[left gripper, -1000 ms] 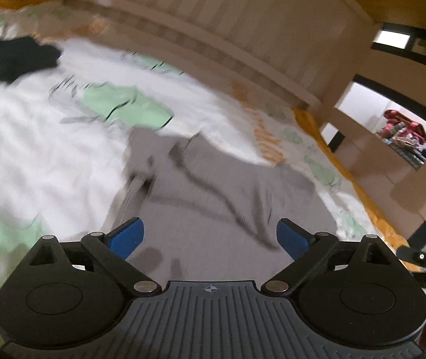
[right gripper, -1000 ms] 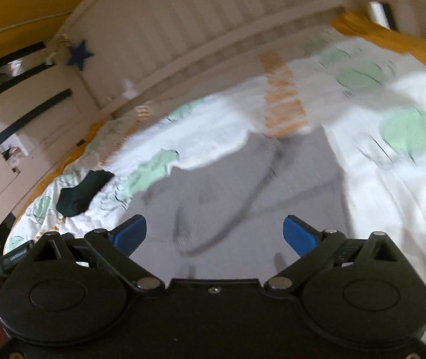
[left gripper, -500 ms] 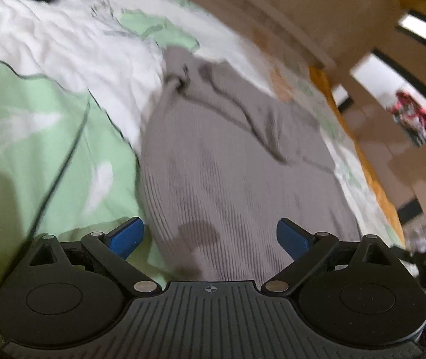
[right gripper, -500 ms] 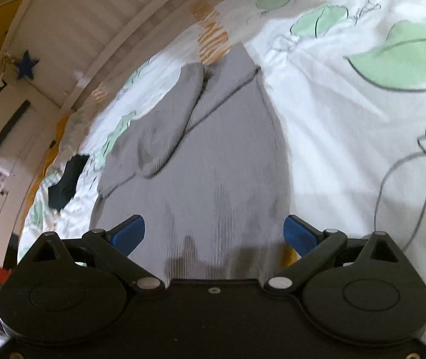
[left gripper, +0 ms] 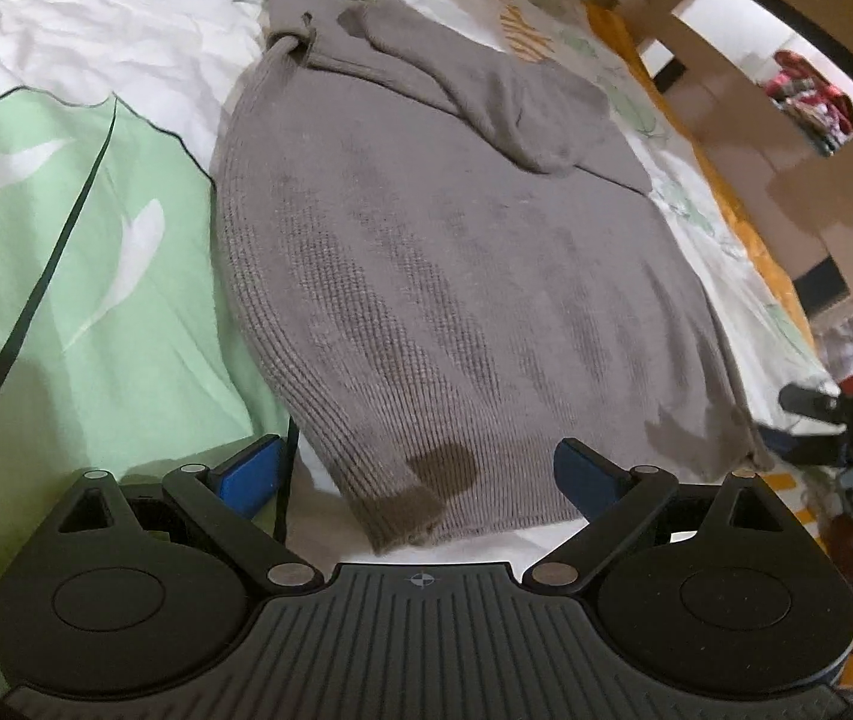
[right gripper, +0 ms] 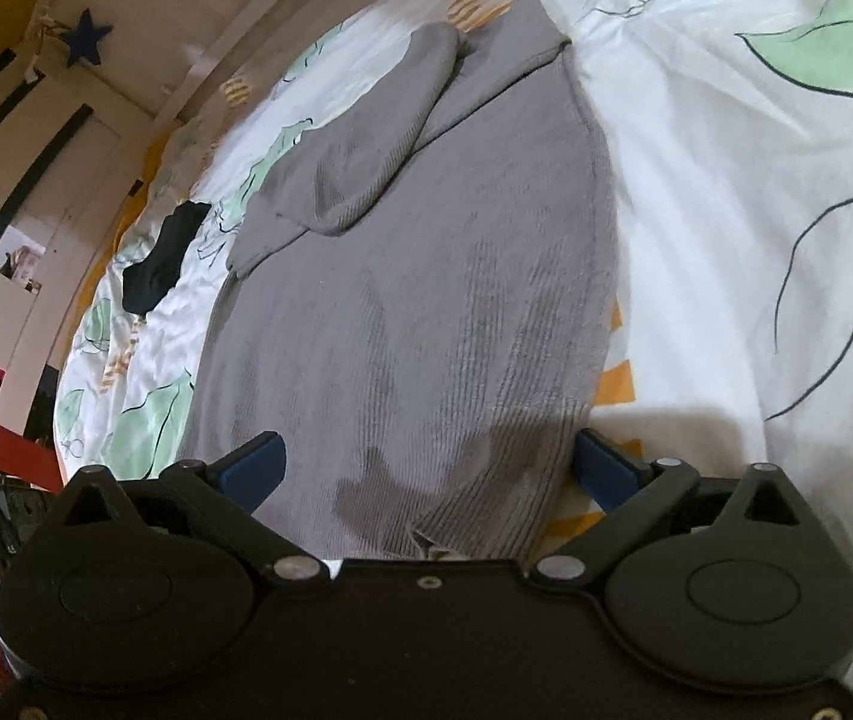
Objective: Fold large clothes
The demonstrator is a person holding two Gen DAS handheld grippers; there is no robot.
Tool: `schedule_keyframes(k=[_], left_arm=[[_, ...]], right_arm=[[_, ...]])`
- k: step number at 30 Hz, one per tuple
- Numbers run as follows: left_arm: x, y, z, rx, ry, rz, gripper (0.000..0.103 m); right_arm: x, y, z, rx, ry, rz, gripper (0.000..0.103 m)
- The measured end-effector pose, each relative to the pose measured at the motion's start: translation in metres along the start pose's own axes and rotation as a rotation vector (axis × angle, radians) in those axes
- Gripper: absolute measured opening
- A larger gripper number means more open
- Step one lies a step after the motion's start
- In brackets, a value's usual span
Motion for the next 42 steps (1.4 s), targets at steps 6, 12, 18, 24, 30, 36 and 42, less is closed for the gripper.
schedule_keyframes(k=[6, 12, 18, 24, 30, 36, 42], left_arm=[[0.009, -0.019, -0.01, -0.157, 0.026, 0.077, 0.096], [0.008, -0.028, -0.016, -0.259, 0.053, 0.113, 0.085], [-0.018, -0.039, -0.018, -0.374, 0.111, 0.267, 0.055], [-0.047, -0.056, -0.016, -0.38, 0.159, 0.173, 0.055], [-0.037, -0.032, -0.016, -0.234, 0.049, 0.044, 0.057], [-0.012, -0.009, -0.026, -0.165, -0.066, 0.047, 0.06], [0.011, 0.005, -0.039, -0.077, -0.133, -0.087, 0.06]], right_arm=[[0.003, 0.006, 0.0, 0.027, -0.009, -0.027, 0.102], [0.004, 0.006, 0.001, 0.034, -0.006, -0.043, 0.102], [0.005, 0.006, 0.002, 0.038, 0.001, -0.043, 0.102], [0.004, 0.006, 0.003, 0.038, -0.003, -0.036, 0.102], [0.006, 0.002, 0.003, 0.035, -0.008, -0.022, 0.102], [0.009, 0.002, 0.003, 0.032, -0.01, -0.014, 0.102], [0.007, 0.004, 0.003, 0.032, -0.002, -0.023, 0.102]])
Point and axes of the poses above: each gripper's, at about its wrist camera, not at the fingertips, and x roughly the way its jaws point, y to its right, z to its underside, the point moved 2 cm from there along x, roughly the way its jaws point, and after that the axes turned 12 degrees about -z, right-handed, at the moved point
